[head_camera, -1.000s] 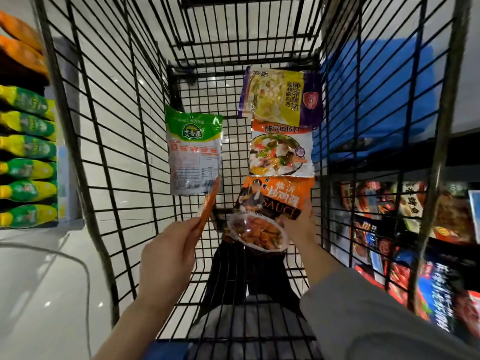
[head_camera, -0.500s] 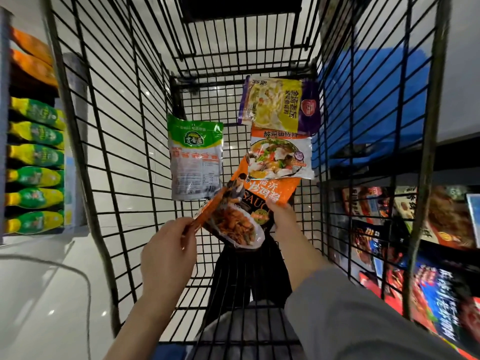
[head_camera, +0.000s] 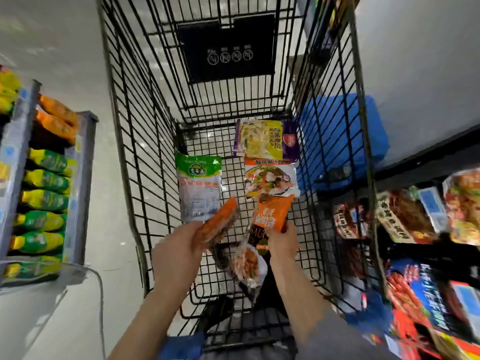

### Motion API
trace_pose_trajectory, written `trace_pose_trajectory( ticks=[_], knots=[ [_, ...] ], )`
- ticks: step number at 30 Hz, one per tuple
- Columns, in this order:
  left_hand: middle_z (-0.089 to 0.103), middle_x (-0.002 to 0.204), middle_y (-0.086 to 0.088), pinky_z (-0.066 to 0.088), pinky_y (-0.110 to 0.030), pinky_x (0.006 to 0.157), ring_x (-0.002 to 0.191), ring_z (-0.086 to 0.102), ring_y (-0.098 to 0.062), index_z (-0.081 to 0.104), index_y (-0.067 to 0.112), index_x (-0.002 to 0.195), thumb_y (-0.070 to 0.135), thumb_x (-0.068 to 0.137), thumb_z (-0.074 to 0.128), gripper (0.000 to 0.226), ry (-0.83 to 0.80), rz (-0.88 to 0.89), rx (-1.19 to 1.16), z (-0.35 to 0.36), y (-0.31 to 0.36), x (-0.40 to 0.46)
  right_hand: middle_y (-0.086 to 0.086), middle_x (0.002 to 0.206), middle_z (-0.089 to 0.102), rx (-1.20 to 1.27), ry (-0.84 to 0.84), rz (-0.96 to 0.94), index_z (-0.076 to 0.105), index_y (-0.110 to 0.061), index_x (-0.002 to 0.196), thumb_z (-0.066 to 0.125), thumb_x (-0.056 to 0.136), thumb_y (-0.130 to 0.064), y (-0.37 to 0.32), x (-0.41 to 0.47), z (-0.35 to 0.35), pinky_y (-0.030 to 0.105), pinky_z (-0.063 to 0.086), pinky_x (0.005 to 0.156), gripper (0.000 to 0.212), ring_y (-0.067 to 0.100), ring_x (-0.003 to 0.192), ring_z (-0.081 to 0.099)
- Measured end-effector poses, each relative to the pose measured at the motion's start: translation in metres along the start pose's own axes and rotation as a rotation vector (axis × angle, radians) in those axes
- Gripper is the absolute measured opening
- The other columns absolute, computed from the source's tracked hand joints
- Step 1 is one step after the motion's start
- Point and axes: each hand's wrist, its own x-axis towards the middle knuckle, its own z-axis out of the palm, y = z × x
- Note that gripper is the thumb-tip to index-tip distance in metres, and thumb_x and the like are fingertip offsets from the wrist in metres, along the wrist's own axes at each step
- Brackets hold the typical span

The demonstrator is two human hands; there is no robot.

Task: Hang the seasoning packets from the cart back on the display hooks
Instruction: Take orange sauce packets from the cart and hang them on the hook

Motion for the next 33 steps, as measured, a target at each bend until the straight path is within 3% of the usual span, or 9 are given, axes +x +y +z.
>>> trace_pose_trajectory(
  ticks=[6,9,12,16,18,20,23,27,33],
  knots=[
    [0.069,0.082,-0.011,0.049,-0.036,0.059,0.071,0.064,-0.032,0.070,0.019,0.099,0.019,0.085,0.053,0.022,0.131,0.238,-0.104,-0.043,0.007,-0.015,-0.003,0.086,0.059,0.027,0.157,-0.357,0.052,-0.025,0.097,0.063,0.086,-0.023,-0.025,-0.084,-0.058,0.036,0.047,0.075,0.015,0.021,0.083,0.056],
    [0.071,0.085,-0.010,0.051,-0.037,0.062,0.072,0.065,-0.032,0.072,0.016,0.097,0.010,0.081,0.064,0.019,0.256,0.355,-0.152,-0.076,0.013,-0.021,-0.009,0.074,0.058,0.082,0.306,-0.608,0.058,-0.019,0.093,0.065,0.085,-0.022,-0.041,-0.129,-0.083,0.031,0.040,0.067,0.011,0.018,0.074,0.054],
    [0.071,0.085,-0.009,0.051,-0.039,0.064,0.073,0.066,-0.031,0.072,0.017,0.097,0.004,0.074,0.072,0.027,0.363,0.466,-0.122,-0.114,0.018,-0.020,-0.019,0.073,0.056,0.267,0.400,-0.757,0.057,-0.032,0.091,0.066,0.084,-0.030,-0.063,-0.178,-0.113,0.035,0.046,0.070,0.011,0.010,0.072,0.052],
    [0.071,0.081,-0.009,0.040,-0.040,0.074,0.074,0.063,-0.030,0.071,0.016,0.098,0.013,0.075,0.060,0.026,0.545,0.690,-0.078,-0.154,0.033,-0.017,-0.028,0.088,0.053,0.370,0.589,-0.978,0.048,-0.030,0.106,0.067,0.085,-0.020,-0.085,-0.248,-0.165,0.005,0.037,0.070,0.030,-0.020,0.079,0.051],
    [0.071,0.082,-0.007,0.034,-0.039,0.078,0.079,0.063,-0.028,0.071,0.017,0.096,0.017,0.076,0.057,0.024,0.632,0.806,-0.111,-0.174,0.049,-0.021,-0.036,0.095,0.053,0.390,0.694,-1.078,0.044,-0.033,0.113,0.066,0.086,-0.017,-0.089,-0.283,-0.196,0.002,0.035,0.075,0.038,-0.024,0.086,0.048],
    [0.071,0.083,-0.005,0.035,-0.040,0.078,0.080,0.063,-0.027,0.071,0.017,0.095,0.018,0.079,0.055,0.022,0.674,0.930,-0.204,-0.192,0.073,-0.031,-0.045,0.103,0.049,0.381,0.783,-1.123,0.039,-0.042,0.118,0.065,0.087,-0.017,-0.086,-0.306,-0.225,0.004,0.036,0.081,0.047,-0.022,0.093,0.049],
    [0.071,0.086,-0.004,0.030,-0.039,0.079,0.083,0.060,-0.027,0.072,0.017,0.095,0.018,0.079,0.049,0.028,0.684,1.061,-0.276,-0.216,0.114,-0.053,-0.027,0.126,0.049,0.339,0.906,-1.149,0.039,-0.039,0.131,0.065,0.086,-0.015,-0.072,-0.335,-0.267,0.013,0.039,0.090,0.056,-0.002,0.108,0.053],
    [0.070,0.086,-0.003,0.034,-0.041,0.077,0.085,0.057,-0.027,0.071,0.019,0.096,0.017,0.076,0.056,0.026,0.660,1.231,-0.345,-0.228,0.169,-0.087,-0.030,0.120,0.046,0.290,1.080,-1.176,0.046,-0.020,0.133,0.065,0.084,-0.008,-0.033,-0.369,-0.325,0.000,0.032,0.087,0.054,-0.023,0.106,0.043],
    [0.070,0.091,-0.003,0.044,-0.049,0.075,0.085,0.062,-0.028,0.070,0.021,0.100,0.029,0.080,0.045,0.033,0.460,1.484,-0.543,-0.224,0.260,-0.175,-0.032,0.121,0.045,0.271,1.291,-1.104,0.047,-0.025,0.132,0.065,0.084,-0.007,0.057,-0.431,-0.425,-0.003,0.032,0.086,0.054,-0.027,0.106,0.040]
  ],
)
